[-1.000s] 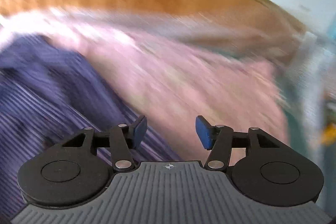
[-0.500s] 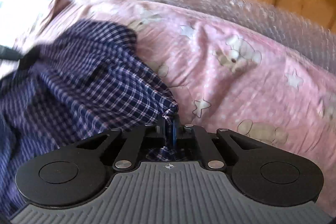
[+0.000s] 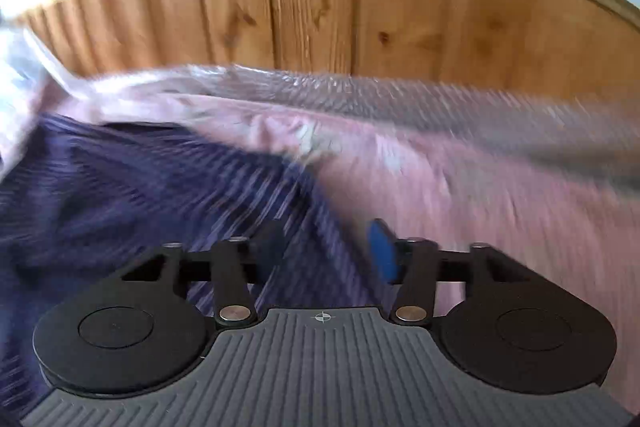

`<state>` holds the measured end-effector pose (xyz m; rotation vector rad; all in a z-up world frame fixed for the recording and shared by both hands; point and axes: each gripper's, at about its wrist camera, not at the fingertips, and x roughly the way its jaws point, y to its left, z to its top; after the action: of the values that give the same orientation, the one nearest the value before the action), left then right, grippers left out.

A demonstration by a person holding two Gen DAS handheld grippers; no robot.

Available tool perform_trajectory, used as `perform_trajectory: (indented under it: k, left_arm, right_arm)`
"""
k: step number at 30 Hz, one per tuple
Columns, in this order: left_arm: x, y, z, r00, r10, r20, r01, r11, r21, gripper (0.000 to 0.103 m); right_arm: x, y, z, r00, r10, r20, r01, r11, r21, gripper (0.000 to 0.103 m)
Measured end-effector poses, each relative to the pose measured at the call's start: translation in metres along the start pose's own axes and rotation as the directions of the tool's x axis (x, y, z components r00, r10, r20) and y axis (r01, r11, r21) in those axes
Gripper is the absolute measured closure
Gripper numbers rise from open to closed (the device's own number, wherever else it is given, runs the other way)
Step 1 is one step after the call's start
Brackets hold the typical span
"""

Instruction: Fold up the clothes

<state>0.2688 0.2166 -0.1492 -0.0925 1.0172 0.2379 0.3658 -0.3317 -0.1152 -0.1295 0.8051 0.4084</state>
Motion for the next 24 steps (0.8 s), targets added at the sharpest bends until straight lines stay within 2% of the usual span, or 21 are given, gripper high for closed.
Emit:
perform_trajectory:
  k: [3, 5, 6, 7, 8, 9, 10, 11, 12, 13, 15, 16, 17, 18, 19, 20, 21, 22, 23, 24]
  left_arm:
    - [-0.036, -0.003, -0.086, 0.988, -0.085, -0.128, 0.077, 0.995, -0.068, 0.021]
    - [-0.048, -0.013, -0.129, 0.977, -0.117, -0.177, 0.105, 0.992, -0.075, 0.022]
    - [-0.05, -0.016, -0.145, 0.973, -0.15, -0.178, 0.136, 0.987, -0.084, 0.033]
    - [-0.051, -0.018, -0.161, 0.967, -0.182, -0.179, 0.167, 0.981, -0.093, 0.05]
    - [-0.053, -0.017, -0.174, 0.961, -0.211, -0.176, 0.194, 0.975, -0.109, 0.1]
    - [-0.055, -0.007, -0.177, 0.959, -0.232, -0.162, 0.21, 0.967, -0.143, 0.099]
    - [-0.059, 0.005, -0.179, 0.959, -0.244, -0.143, 0.219, 0.961, -0.171, 0.099]
    - [-0.067, 0.024, -0.175, 0.968, -0.223, -0.113, 0.2, 0.962, -0.187, 0.099]
    - [-0.074, 0.051, -0.17, 0.98, -0.181, -0.081, 0.162, 0.966, -0.203, 0.099]
    - [-0.082, 0.077, -0.164, 0.989, -0.138, -0.05, 0.124, 0.967, -0.221, 0.099]
    - [-0.093, 0.138, -0.15, 1.0, -0.028, -0.011, 0.024, 0.962, -0.271, 0.098]
    - [-0.093, 0.16, -0.146, 1.0, 0.009, -0.016, -0.013, 0.958, -0.286, 0.096]
    - [-0.092, 0.181, -0.142, 0.999, 0.046, -0.022, -0.05, 0.952, -0.301, 0.089]
    - [-0.092, 0.199, -0.138, 0.996, 0.083, -0.031, -0.089, 0.947, -0.31, 0.085]
    - [-0.096, 0.203, -0.138, 0.992, 0.119, -0.04, -0.125, 0.947, -0.297, 0.085]
    - [-0.105, 0.2, -0.141, 0.991, 0.128, -0.025, -0.13, 0.956, -0.262, 0.084]
    - [-0.119, 0.189, -0.147, 0.994, 0.104, 0.012, -0.1, 0.972, -0.212, 0.074]
    - [-0.13, 0.171, -0.156, 0.997, 0.064, 0.045, -0.056, 0.985, -0.163, 0.065]
    - [-0.139, 0.146, -0.17, 0.997, 0.007, 0.073, 0.002, 0.994, -0.111, 0.047]
    - [-0.146, 0.12, -0.185, 0.994, -0.057, 0.092, 0.062, 0.997, -0.051, 0.037]
  right_arm:
    - [-0.08, 0.008, -0.069, 0.994, 0.087, -0.069, -0.08, 0.992, 0.1, 0.044]
    - [-0.117, 0.033, -0.127, 0.976, 0.155, -0.15, -0.134, 0.981, 0.143, 0.038]
    - [-0.132, 0.047, -0.153, 0.966, 0.18, -0.186, -0.149, 0.975, 0.166, 0.034]
    - [-0.145, 0.061, -0.177, 0.954, 0.204, -0.218, -0.163, 0.968, 0.193, 0.032]
    - [-0.153, 0.073, -0.196, 0.947, 0.217, -0.237, -0.167, 0.963, 0.214, 0.03]
    - [-0.162, 0.085, -0.215, 0.939, 0.229, -0.255, -0.17, 0.957, 0.233, 0.032]
    - [-0.165, 0.094, -0.228, 0.936, 0.227, -0.27, -0.161, 0.956, 0.247, 0.038]
    - [-0.167, 0.101, -0.237, 0.928, 0.246, -0.28, -0.174, 0.95, 0.258, 0.083]
    - [-0.17, 0.107, -0.242, 0.928, 0.238, -0.288, -0.172, 0.957, 0.235, 0.103]
    - [-0.173, 0.113, -0.246, 0.928, 0.227, -0.296, -0.169, 0.963, 0.209, 0.103]
    - [-0.19, 0.112, -0.243, 0.954, 0.121, -0.273, -0.092, 0.989, 0.116, 0.103]
    - [-0.197, 0.103, -0.242, 0.965, 0.056, -0.255, -0.03, 0.994, 0.105, 0.103]
    - [-0.205, 0.094, -0.241, 0.972, -0.009, -0.236, 0.033, 0.995, 0.097, 0.103]
    - [-0.211, 0.085, -0.241, 0.972, -0.073, -0.222, 0.096, 0.991, 0.092, 0.103]
    - [-0.218, 0.08, -0.242, 0.972, -0.102, -0.211, 0.128, 0.985, 0.115, 0.103]
    - [-0.225, 0.074, -0.243, 0.971, -0.129, -0.201, 0.158, 0.977, 0.14, 0.097]
    - [-0.232, 0.069, -0.244, 0.969, -0.156, -0.191, 0.188, 0.968, 0.164, 0.089]
    - [-0.241, 0.07, -0.246, 0.978, -0.129, -0.165, 0.162, 0.965, 0.206, 0.083]
    - [-0.25, 0.072, -0.248, 0.985, -0.101, -0.136, 0.133, 0.96, 0.247, 0.064]
    - [-0.259, 0.077, -0.254, 0.99, -0.083, -0.113, 0.111, 0.957, 0.268, 0.051]
